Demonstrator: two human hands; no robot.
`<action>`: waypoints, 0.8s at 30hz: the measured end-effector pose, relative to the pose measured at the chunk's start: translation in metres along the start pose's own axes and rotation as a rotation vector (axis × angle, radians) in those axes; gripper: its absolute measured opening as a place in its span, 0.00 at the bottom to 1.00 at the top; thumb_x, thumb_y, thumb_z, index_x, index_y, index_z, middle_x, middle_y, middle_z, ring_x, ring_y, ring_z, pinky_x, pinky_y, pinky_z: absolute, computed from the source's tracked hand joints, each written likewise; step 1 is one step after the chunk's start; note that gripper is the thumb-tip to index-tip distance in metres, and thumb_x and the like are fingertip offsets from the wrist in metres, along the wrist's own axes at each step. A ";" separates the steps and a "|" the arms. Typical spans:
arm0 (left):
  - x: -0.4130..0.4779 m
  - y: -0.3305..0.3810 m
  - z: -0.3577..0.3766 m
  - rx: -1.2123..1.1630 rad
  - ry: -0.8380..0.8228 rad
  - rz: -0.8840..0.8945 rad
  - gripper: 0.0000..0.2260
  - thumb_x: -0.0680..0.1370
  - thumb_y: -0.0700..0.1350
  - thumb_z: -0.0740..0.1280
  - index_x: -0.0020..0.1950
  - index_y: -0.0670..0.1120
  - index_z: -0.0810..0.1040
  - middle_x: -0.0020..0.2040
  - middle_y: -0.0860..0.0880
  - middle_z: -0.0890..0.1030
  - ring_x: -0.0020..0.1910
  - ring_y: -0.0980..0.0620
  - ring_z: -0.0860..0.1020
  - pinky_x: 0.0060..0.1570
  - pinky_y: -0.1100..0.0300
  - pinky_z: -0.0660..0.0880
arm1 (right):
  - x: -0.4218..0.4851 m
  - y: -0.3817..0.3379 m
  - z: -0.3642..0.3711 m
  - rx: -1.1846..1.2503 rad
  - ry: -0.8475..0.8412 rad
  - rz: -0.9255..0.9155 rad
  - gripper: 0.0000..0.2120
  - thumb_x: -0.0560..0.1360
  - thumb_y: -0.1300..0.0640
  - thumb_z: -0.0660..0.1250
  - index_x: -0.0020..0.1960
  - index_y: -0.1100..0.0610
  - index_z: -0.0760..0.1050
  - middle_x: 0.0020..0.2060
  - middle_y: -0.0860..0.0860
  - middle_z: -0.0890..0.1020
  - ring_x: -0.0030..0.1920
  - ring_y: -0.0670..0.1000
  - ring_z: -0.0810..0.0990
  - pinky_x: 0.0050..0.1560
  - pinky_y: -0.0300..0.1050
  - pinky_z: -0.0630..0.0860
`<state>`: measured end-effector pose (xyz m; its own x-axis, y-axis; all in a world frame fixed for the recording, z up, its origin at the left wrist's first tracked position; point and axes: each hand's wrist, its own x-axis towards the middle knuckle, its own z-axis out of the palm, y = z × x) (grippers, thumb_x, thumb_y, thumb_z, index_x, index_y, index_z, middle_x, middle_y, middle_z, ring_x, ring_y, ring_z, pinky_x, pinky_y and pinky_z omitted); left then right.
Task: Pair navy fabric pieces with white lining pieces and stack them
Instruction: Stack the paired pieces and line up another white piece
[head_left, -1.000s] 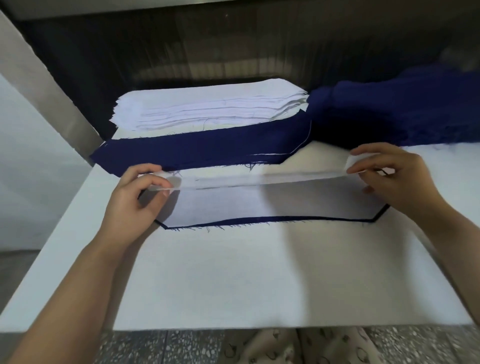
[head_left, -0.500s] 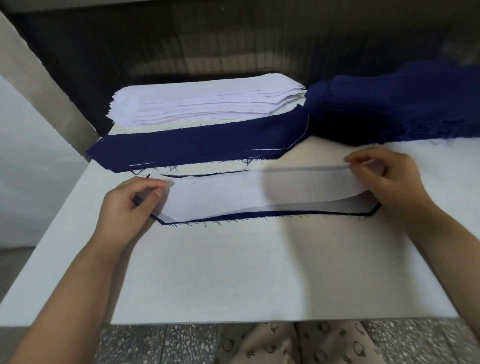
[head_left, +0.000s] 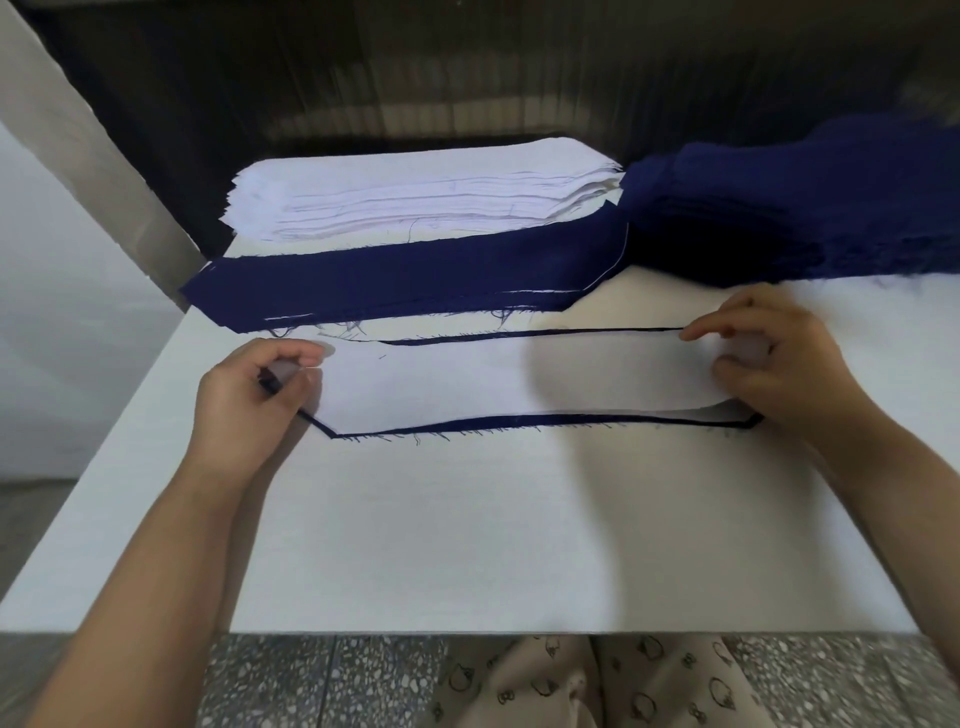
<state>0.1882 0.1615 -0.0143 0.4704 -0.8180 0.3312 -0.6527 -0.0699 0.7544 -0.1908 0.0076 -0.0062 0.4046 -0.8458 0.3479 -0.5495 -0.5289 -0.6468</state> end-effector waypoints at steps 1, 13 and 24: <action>0.000 0.000 0.000 0.012 -0.005 0.000 0.15 0.76 0.33 0.67 0.47 0.54 0.79 0.51 0.52 0.82 0.48 0.67 0.77 0.54 0.72 0.71 | -0.001 -0.001 0.000 -0.008 -0.008 0.002 0.22 0.66 0.77 0.64 0.46 0.51 0.78 0.43 0.52 0.72 0.42 0.36 0.70 0.42 0.22 0.64; 0.001 0.001 0.000 0.086 -0.002 -0.067 0.12 0.75 0.32 0.67 0.50 0.49 0.80 0.53 0.50 0.82 0.49 0.61 0.76 0.56 0.67 0.71 | -0.002 -0.001 -0.003 0.030 0.016 0.027 0.19 0.67 0.77 0.63 0.45 0.54 0.79 0.37 0.51 0.73 0.36 0.39 0.71 0.37 0.26 0.65; 0.003 -0.001 -0.001 0.110 -0.017 -0.055 0.13 0.74 0.32 0.67 0.50 0.49 0.80 0.52 0.50 0.82 0.50 0.61 0.77 0.51 0.75 0.68 | -0.001 0.003 -0.013 -0.004 -0.100 0.024 0.23 0.67 0.76 0.63 0.46 0.49 0.78 0.40 0.55 0.75 0.41 0.47 0.72 0.39 0.27 0.66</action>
<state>0.1905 0.1601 -0.0133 0.4979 -0.8204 0.2810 -0.6882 -0.1766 0.7037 -0.2020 0.0065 0.0000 0.4620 -0.8470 0.2630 -0.5628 -0.5092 -0.6511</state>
